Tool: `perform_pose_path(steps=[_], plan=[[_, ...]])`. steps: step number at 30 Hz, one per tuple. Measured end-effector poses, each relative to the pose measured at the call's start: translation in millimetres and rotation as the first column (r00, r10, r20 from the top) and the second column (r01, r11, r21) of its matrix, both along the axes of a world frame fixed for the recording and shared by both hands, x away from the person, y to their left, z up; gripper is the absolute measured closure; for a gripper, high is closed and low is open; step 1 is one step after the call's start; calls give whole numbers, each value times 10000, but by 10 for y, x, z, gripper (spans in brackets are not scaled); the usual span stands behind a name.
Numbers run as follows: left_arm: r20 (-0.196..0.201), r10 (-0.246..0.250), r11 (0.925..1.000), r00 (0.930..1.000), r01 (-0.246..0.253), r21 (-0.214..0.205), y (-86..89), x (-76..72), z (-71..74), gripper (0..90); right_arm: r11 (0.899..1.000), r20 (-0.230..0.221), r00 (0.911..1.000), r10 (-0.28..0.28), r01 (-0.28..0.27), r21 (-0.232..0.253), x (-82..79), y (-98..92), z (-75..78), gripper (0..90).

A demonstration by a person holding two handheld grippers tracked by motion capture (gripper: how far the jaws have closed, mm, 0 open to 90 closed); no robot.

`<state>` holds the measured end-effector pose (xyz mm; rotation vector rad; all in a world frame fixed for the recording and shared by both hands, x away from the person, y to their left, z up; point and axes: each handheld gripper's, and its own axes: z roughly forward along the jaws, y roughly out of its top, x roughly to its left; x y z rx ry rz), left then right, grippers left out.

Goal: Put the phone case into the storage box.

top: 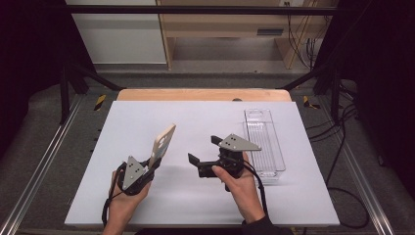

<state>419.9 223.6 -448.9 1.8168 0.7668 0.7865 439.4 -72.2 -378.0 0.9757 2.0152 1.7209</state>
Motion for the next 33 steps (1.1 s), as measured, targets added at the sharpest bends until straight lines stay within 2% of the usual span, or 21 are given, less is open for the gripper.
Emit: perform_pose_path(steps=[3,5,6,11,12,13,17,21,22,24,27,33], plan=[[-413,-248,9973,9988,219,-694,4,-21,8,797,9996,61,9996,-272,273,-110,-46,63,-47,37],[-632,-541,9927,9965,468,-1114,-26,-35,18,797,9994,26,9996,-282,282,-217,-63,106,-74,37],[-632,-541,9927,9965,468,-1114,-26,-35,18,797,9994,26,9996,-282,282,-217,-63,106,-74,37],[-1036,-1088,9805,9886,896,-1750,-89,-40,6,797,9990,-77,9995,-307,305,-337,-80,192,-114,35],[-1206,-1312,9736,9840,1049,-2028,-112,-37,-8,797,9988,-32,9994,-334,333,-362,-81,221,-106,34],[-1206,-1312,9736,9840,1049,-2028,-112,-37,-8,797,9988,-32,9994,-334,333,-362,-81,221,-106,34],[-1477,-1692,9612,9745,1300,-2434,-151,-37,-25,797,9986,86,9994,-344,347,-392,-75,274,-80,32],[-1695,-2072,9456,9635,1529,-2873,-192,-46,-42,797,9984,90,9989,-464,467,-318,-56,320,-57,33],[-1734,-2213,9410,9597,1634,-2964,-213,-49,-46,797,9988,116,9990,-426,429,-220,-47,340,-45,32],[-1761,-2262,9403,9580,1676,-2962,-223,-53,-46,797,9989,112,9990,-424,426,-189,-42,354,-39,32],[-1800,-2412,9347,9536,1783,-3075,-249,-58,-52,797,9992,150,9992,-367,369,-142,-26,393,-11,31],[-1798,-2552,9329,9500,1931,-3041,-278,-68,-56,797,9997,207,9995,-248,248,23,0,455,64,28]])
